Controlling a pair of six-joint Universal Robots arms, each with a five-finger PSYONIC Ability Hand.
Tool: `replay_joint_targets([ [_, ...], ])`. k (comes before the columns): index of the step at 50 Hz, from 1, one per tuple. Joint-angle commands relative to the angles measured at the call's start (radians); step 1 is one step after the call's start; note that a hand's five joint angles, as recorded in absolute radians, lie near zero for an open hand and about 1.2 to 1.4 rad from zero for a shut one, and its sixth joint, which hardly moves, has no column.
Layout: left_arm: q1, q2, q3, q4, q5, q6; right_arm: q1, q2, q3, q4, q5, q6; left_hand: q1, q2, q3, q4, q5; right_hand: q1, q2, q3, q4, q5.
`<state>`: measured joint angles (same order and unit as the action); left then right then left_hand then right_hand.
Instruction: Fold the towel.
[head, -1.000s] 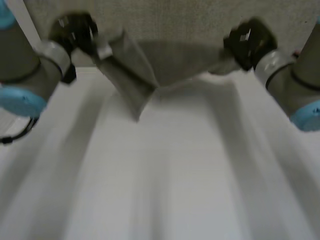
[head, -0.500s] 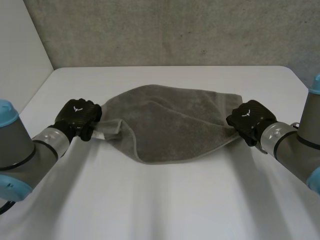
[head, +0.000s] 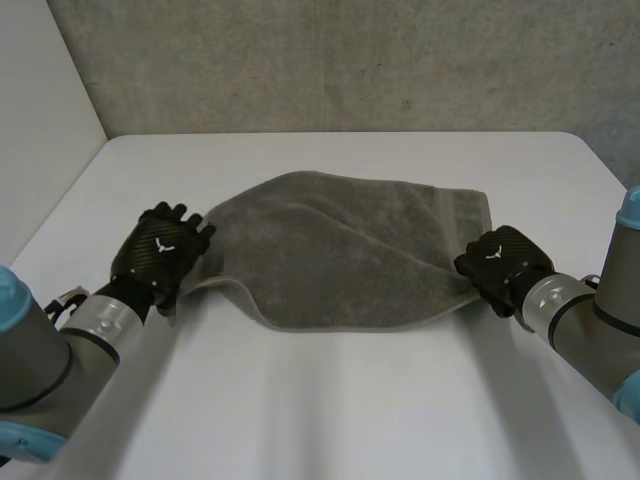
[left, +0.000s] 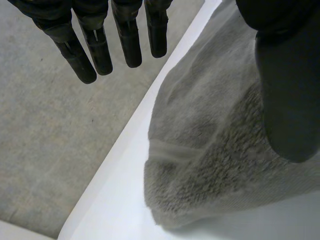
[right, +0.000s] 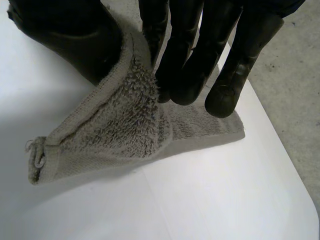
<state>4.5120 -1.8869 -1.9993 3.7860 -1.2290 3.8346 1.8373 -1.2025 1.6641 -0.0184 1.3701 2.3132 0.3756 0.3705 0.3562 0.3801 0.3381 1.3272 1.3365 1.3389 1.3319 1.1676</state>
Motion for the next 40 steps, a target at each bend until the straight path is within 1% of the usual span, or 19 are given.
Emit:
replay_joint_targets([
  [1, -0.056, -0.018, -0.007, 0.023, -0.014, 0.000, 0.000, 0.000, 0.013, 0.000, -0.002, 0.002, -0.083, -0.078, -0.063, -0.087, -0.220, 0.069, 0.060, 0.057, 0.064, 0.054],
  [12, -0.059, -0.044, -0.006, 0.017, -0.023, -0.003, 0.000, 0.004, 0.026, -0.018, -0.002, 0.000, -0.042, -0.037, -0.022, -0.046, -0.179, 0.069, 0.060, 0.057, 0.064, 0.054],
  [14, -0.059, -0.073, 0.010, 0.020, -0.024, -0.003, 0.000, 0.004, 0.026, -0.018, -0.002, 0.000, 0.005, 0.010, 0.024, 0.001, -0.132, 0.069, 0.060, 0.057, 0.064, 0.054],
  [18, -0.059, -0.113, 0.028, 0.017, -0.029, 0.002, 0.000, 0.006, 0.028, -0.018, -0.002, 0.000, 0.011, 0.016, 0.031, 0.007, -0.126, 0.069, 0.060, 0.057, 0.064, 0.054],
  [23, -0.059, -0.150, 0.048, 0.012, -0.057, 0.002, 0.000, 0.008, 0.031, -0.018, -0.002, 0.000, 0.023, 0.028, 0.042, 0.018, -0.114, 0.069, 0.060, 0.057, 0.064, 0.054],
  [25, -0.057, -0.158, 0.059, 0.014, -0.072, 0.002, 0.000, 0.006, 0.033, -0.018, -0.002, 0.000, 0.070, 0.075, 0.089, 0.065, -0.067, 0.069, 0.060, 0.057, 0.064, 0.054],
  [28, -0.057, -0.162, 0.063, 0.014, -0.075, 0.002, 0.000, 0.006, 0.033, -0.018, -0.002, 0.000, 0.085, 0.090, 0.104, 0.080, -0.053, 0.069, 0.060, 0.057, 0.064, 0.054],
  [29, -0.057, -0.167, 0.071, 0.015, -0.076, 0.002, 0.000, 0.006, 0.033, -0.018, -0.002, 0.000, 0.122, 0.127, 0.142, 0.118, -0.015, 0.069, 0.060, 0.057, 0.064, 0.054],
  [30, -0.057, -0.170, 0.080, 0.015, -0.078, 0.003, 0.000, 0.006, 0.033, -0.018, -0.002, 0.000, 0.224, 0.230, 0.244, 0.220, 0.087, 0.069, 0.060, 0.057, 0.064, 0.054],
  [31, -0.057, -0.170, 0.080, 0.015, -0.078, 0.003, 0.000, 0.006, 0.031, -0.020, -0.002, 0.000, 0.225, 0.231, 0.245, 0.221, 0.088, 0.069, 0.060, 0.057, 0.064, 0.054],
  [32, -0.057, -0.176, 0.092, 0.015, -0.087, 0.008, 0.000, 0.006, 0.031, -0.020, -0.002, 0.000, 0.409, 0.414, 0.428, 0.404, 0.271, 0.069, 0.060, 0.057, 0.064, 0.054],
  [33, -0.057, -0.181, 0.108, 0.011, -0.104, 0.019, 0.000, 0.004, 0.031, -0.021, -0.002, 0.002, 0.637, 0.642, 0.657, 0.633, 0.500, 0.069, 0.060, 0.057, 0.064, 0.054],
  [34, -0.057, -0.181, 0.108, 0.011, -0.104, 0.019, -0.001, 0.000, 0.031, -0.032, 0.000, 0.002, 0.639, 0.644, 0.659, 0.635, 0.502, 0.069, 0.060, 0.057, 0.064, 0.054],
  [36, -0.051, -0.164, 0.134, 0.008, -0.167, 0.036, -0.001, -0.009, 0.025, -0.046, 0.001, 0.002, 1.019, 1.024, 1.038, 1.014, 0.882, 0.069, 0.060, 0.057, 0.064, 0.054],
  [37, -0.051, -0.164, 0.134, 0.008, -0.167, 0.036, -0.004, -0.032, 0.016, -0.058, 0.006, 0.003, 1.021, 1.026, 1.040, 1.016, 0.884, 0.069, 0.060, 0.057, 0.064, 0.054],
  [38, -0.048, -0.152, 0.142, 0.008, -0.202, 0.036, -0.004, -0.032, 0.016, -0.058, 0.006, 0.003, 1.021, 1.026, 1.040, 1.016, 0.884, 0.069, 0.060, 0.057, 0.064, 0.054],
  [39, -0.048, -0.152, 0.142, 0.008, -0.202, 0.036, -0.007, -0.078, 0.010, -0.064, 0.006, 0.008, 1.021, 1.026, 1.040, 1.016, 0.884, 0.069, 0.060, 0.057, 0.064, 0.054],
  [40, -0.054, -0.117, 0.151, 0.008, -0.237, 0.033, -0.018, -0.135, -0.004, -0.066, 0.003, 0.021, 1.021, 1.026, 1.040, 1.016, 0.884, 0.069, 0.060, 0.057, 0.064, 0.054],
])
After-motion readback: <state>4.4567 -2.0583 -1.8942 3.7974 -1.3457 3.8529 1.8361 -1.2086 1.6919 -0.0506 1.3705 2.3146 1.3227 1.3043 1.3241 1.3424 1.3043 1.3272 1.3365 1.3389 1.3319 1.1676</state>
